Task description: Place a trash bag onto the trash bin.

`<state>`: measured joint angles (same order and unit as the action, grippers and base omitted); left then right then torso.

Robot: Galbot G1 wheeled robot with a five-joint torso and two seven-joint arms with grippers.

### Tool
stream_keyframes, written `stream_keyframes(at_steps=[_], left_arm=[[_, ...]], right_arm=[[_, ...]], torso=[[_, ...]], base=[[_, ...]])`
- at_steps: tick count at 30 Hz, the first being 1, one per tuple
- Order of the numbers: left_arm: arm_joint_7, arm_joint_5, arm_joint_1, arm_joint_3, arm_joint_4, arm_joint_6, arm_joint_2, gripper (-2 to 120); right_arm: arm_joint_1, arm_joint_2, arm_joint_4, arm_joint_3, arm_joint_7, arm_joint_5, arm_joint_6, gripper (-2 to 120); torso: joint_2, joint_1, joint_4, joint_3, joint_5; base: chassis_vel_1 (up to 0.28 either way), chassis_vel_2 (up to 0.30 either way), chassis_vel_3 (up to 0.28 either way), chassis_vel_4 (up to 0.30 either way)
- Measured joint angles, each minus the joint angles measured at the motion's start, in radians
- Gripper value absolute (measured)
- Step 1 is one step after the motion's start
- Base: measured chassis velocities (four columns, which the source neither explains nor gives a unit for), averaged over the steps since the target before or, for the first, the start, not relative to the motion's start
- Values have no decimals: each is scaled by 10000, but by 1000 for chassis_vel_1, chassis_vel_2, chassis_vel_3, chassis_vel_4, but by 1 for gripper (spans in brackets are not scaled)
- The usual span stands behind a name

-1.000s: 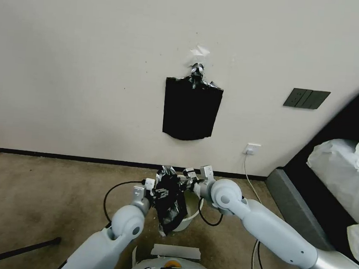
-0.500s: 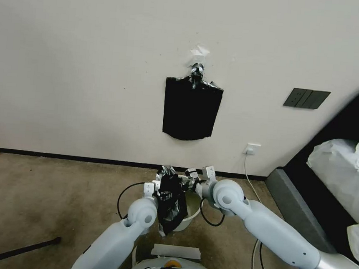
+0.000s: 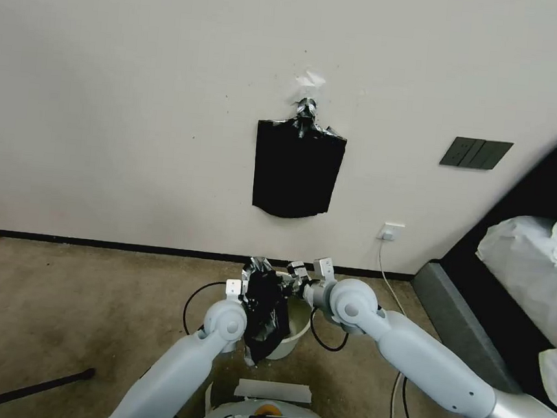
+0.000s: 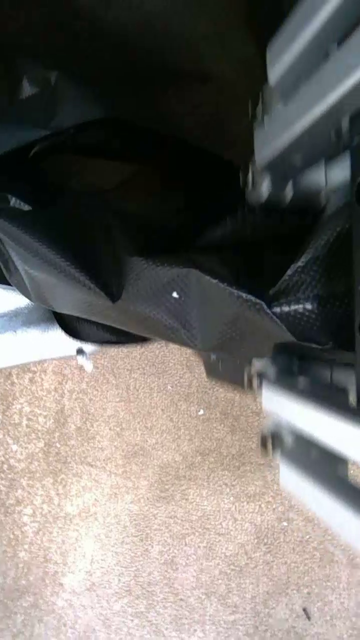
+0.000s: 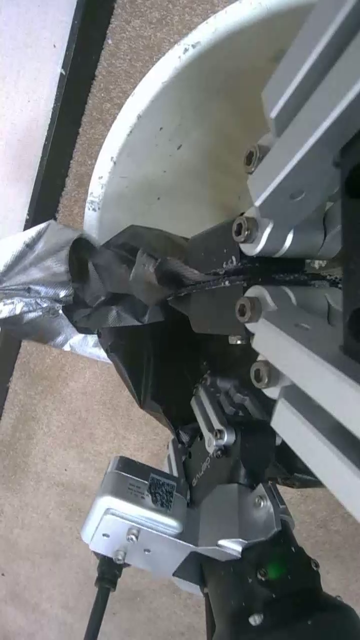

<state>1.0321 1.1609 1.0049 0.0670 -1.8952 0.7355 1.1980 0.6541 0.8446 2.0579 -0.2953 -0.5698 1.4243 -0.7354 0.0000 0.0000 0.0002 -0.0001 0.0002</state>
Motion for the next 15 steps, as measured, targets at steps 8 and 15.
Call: stream_keyframes(at_steps=[8,15], left_arm=[[187,562,21,-115,-55,-361,-27,3],[-914,-123,428,-351,-406,-1214,-440,1]], right_arm=[[392,-23,90,223,150,-418,0,0],[816,-40,147,426,818,-2404,14,0]], torso=[[1,0,-5,0,-6],[-1,0,-1,1,-1]], base=[[0,0,0,0],[0,0,0,0]])
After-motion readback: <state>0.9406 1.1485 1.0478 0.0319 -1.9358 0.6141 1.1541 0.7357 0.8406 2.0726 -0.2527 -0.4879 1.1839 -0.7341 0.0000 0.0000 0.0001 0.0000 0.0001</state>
